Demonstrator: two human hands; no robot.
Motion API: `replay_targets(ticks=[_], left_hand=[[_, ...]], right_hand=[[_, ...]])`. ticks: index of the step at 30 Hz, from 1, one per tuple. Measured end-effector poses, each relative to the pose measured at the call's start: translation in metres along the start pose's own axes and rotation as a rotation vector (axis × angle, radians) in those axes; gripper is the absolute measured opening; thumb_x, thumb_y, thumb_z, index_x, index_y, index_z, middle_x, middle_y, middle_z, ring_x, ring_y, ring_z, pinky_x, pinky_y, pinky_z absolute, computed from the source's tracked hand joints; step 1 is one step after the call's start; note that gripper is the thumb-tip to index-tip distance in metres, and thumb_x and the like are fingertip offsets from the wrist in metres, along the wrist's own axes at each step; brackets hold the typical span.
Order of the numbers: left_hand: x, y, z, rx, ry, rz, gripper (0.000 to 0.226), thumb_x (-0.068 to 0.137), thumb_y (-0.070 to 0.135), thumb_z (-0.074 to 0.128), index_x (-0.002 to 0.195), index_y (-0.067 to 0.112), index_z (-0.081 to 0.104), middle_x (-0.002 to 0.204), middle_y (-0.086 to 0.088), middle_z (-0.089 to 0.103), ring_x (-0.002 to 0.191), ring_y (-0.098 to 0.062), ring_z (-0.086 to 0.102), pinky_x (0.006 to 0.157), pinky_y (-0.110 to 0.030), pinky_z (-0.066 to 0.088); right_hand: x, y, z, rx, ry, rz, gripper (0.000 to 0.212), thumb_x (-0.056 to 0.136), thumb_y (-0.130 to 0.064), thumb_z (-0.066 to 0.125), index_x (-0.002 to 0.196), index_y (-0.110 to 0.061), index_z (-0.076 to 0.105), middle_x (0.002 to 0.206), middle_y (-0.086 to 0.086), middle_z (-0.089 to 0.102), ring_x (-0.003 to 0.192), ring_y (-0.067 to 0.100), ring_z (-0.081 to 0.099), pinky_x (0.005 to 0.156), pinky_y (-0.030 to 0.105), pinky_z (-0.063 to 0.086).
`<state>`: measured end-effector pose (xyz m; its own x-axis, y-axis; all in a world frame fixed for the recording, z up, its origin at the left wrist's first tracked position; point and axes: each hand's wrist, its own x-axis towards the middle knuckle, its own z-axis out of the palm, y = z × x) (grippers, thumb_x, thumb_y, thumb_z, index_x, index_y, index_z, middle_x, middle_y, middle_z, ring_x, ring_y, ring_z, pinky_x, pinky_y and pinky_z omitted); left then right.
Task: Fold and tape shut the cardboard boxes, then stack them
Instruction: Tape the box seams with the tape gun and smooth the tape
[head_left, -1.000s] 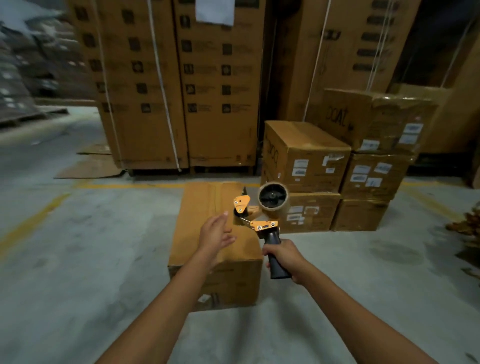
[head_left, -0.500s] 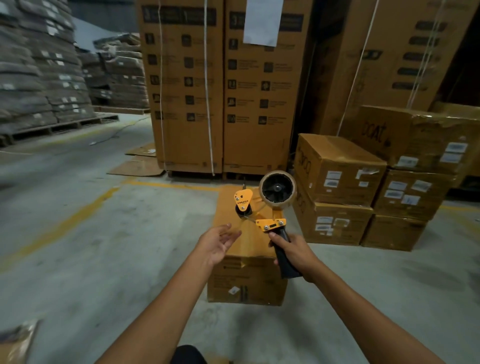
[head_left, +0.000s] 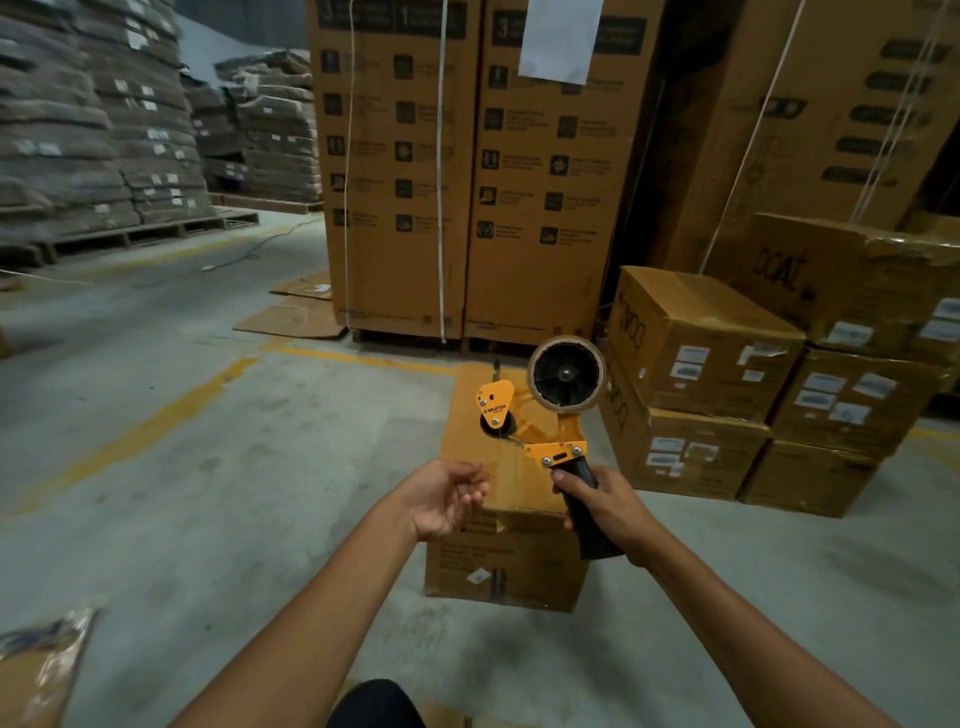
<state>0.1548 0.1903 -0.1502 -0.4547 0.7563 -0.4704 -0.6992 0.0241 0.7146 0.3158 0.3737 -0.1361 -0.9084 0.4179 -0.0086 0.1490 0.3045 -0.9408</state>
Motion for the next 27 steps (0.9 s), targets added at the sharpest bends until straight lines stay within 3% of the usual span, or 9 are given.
replay_targets(ticks=[6,9,13,17,22,25,27], left_hand=[[0.005,0.022,-0.003,0.285,0.152,0.157,0.023,0.105,0.023,0.044,0.090,0.008,0.055,0.060,-0.005,0.058,0.043,-0.011,0.049,0.038,-0.016,0.036],[0.006,0.033,-0.009,0.573,0.181,0.291,0.028,0.105,0.017,0.038,0.087,0.008,0.058,0.062,-0.010,0.061,0.048,-0.016,0.052,0.045,-0.023,0.037],[0.014,0.047,-0.026,0.779,0.205,0.379,0.032,0.101,0.005,0.035,0.094,-0.001,0.066,0.065,-0.014,0.064,0.050,-0.020,0.057,0.047,-0.024,0.042],[0.032,0.051,-0.039,0.866,0.249,0.376,0.033,0.099,-0.001,0.031,0.085,0.003,0.060,0.063,-0.015,0.064,0.048,-0.022,0.057,0.045,-0.024,0.041],[0.055,0.052,-0.054,0.881,0.244,0.320,0.031,0.101,0.001,0.033,0.087,0.005,0.060,0.064,-0.014,0.066,0.049,-0.021,0.059,0.045,-0.025,0.045],[0.064,0.051,-0.056,0.914,0.206,0.289,0.030,0.105,0.005,0.036,0.083,0.005,0.057,0.063,-0.012,0.067,0.049,-0.019,0.060,0.047,-0.025,0.047],[0.072,0.049,-0.058,0.954,0.193,0.271,0.031,0.106,0.007,0.037,0.082,0.005,0.058,0.064,-0.013,0.067,0.048,-0.018,0.061,0.047,-0.025,0.048]], right_hand=[[0.004,0.009,-0.003,-0.004,-0.065,-0.110,0.019,0.093,-0.014,0.069,0.098,0.003,0.063,0.079,0.009,0.064,0.065,0.021,0.065,0.065,0.027,0.054],[0.014,0.010,-0.003,0.003,-0.137,-0.157,0.018,0.090,0.001,0.067,0.104,0.010,0.061,0.084,0.008,0.065,0.069,0.020,0.066,0.067,0.027,0.056],[0.036,0.016,-0.004,-0.072,-0.221,-0.148,0.019,0.089,0.006,0.067,0.104,0.013,0.057,0.084,0.014,0.064,0.074,0.023,0.065,0.070,0.032,0.058],[0.058,0.031,0.001,-0.167,-0.255,-0.161,0.015,0.087,0.003,0.071,0.099,0.001,0.063,0.084,0.019,0.068,0.075,0.023,0.066,0.071,0.034,0.055],[0.083,0.043,0.004,-0.180,-0.322,-0.090,0.021,0.085,0.004,0.072,0.096,-0.012,0.064,0.083,0.000,0.069,0.077,0.012,0.068,0.070,0.024,0.054],[0.096,0.045,0.002,-0.268,-0.420,-0.020,0.024,0.082,0.004,0.073,0.099,-0.009,0.066,0.087,0.002,0.071,0.083,0.012,0.068,0.076,0.026,0.056],[0.104,0.046,0.003,-0.291,-0.463,0.061,0.022,0.080,0.008,0.072,0.099,-0.001,0.065,0.084,0.006,0.070,0.079,0.017,0.068,0.072,0.025,0.056]])
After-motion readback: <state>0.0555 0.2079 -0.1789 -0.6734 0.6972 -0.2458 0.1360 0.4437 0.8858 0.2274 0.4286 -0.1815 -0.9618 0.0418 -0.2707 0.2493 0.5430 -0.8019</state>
